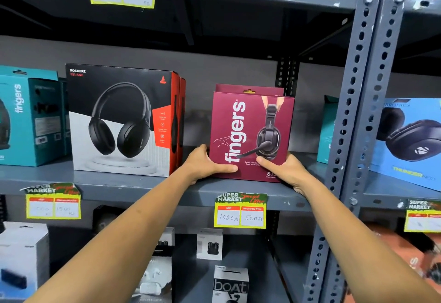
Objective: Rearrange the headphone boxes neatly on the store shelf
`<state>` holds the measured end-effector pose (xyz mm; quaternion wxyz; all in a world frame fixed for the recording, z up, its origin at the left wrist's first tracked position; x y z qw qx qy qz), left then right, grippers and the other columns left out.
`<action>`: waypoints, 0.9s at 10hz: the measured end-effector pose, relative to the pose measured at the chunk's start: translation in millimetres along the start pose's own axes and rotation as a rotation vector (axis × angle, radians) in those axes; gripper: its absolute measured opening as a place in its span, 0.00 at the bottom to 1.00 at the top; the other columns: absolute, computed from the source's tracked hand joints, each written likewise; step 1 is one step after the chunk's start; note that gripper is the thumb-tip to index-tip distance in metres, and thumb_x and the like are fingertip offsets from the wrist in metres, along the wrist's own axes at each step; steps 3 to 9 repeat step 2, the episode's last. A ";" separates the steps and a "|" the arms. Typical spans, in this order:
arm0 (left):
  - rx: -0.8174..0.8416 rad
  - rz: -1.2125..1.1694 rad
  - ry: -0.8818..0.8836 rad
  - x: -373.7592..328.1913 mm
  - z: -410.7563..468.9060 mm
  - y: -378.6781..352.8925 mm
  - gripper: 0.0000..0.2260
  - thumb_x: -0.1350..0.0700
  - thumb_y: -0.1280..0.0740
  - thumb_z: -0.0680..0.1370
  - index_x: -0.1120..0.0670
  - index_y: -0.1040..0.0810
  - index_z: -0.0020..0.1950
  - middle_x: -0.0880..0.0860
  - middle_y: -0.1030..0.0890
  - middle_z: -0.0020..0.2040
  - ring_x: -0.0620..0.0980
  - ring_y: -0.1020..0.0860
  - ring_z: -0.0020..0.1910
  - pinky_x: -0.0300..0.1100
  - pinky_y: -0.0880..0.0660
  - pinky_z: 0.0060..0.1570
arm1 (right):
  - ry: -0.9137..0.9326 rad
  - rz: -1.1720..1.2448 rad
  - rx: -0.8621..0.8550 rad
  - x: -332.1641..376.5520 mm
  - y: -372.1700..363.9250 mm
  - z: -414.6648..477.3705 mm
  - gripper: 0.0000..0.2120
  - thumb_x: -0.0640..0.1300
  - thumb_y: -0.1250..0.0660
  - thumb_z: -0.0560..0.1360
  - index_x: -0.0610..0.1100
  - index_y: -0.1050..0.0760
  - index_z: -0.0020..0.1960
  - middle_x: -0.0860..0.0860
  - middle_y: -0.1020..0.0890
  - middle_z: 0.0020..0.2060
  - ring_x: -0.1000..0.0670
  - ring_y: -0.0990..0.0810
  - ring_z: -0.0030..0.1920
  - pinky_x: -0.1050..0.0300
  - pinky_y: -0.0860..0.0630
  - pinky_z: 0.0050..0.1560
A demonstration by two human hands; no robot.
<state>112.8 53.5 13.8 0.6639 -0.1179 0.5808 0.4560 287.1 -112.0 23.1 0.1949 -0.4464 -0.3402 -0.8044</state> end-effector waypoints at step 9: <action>-0.132 0.060 0.007 -4.4 -6.9 9.1 0.55 0.31 0.20 0.41 0.53 0.33 0.63 0.52 0.23 0.62 0.51 0.23 0.59 0.52 0.24 0.60 | 0.013 -0.009 -0.209 3.8 19.2 -1.3 0.63 0.80 0.32 0.47 0.45 0.38 0.72 0.45 0.25 0.68 0.44 0.26 0.65 0.42 0.26 0.64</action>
Point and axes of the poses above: each hand's wrist, its own z-axis towards the middle knuckle, its own y-axis out of the back of the hand, x = y × z, the point moved 7 cm from there along z, towards the middle knuckle
